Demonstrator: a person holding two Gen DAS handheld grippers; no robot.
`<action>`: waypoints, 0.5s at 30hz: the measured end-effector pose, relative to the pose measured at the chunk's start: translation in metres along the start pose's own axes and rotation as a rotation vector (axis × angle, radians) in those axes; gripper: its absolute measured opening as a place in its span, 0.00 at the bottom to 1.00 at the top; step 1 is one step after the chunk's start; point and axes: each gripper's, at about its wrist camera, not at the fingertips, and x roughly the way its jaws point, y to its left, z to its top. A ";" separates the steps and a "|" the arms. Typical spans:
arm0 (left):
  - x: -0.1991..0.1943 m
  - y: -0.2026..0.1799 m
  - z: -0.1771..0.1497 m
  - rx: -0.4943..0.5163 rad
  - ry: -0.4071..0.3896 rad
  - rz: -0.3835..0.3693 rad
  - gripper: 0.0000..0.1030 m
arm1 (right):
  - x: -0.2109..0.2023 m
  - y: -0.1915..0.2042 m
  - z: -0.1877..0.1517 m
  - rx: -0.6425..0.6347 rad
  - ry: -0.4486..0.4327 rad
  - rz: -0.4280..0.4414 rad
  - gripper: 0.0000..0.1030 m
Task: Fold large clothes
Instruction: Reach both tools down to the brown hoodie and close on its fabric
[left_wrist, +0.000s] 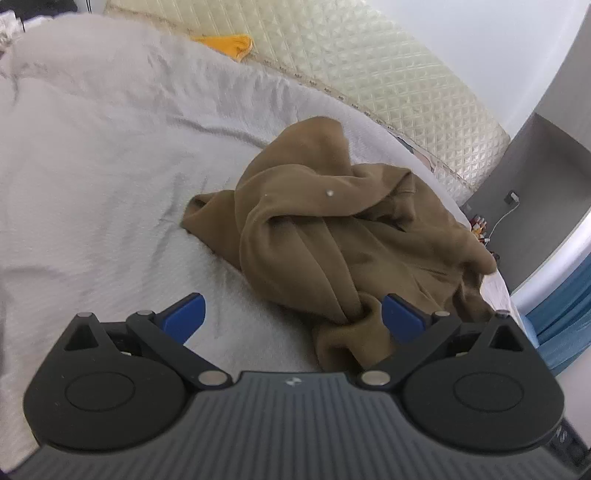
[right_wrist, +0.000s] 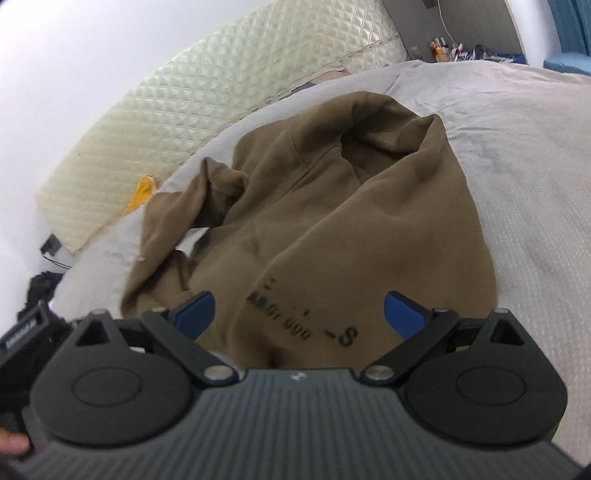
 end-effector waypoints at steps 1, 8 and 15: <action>0.010 0.004 0.002 -0.012 0.004 -0.004 1.00 | 0.003 -0.003 0.000 -0.001 -0.010 -0.009 0.97; 0.069 0.012 0.009 -0.037 0.005 -0.051 1.00 | 0.025 -0.016 -0.001 0.052 -0.033 -0.004 0.99; 0.119 0.003 0.012 -0.055 0.008 -0.041 0.91 | 0.026 -0.016 -0.003 0.055 -0.080 -0.009 0.80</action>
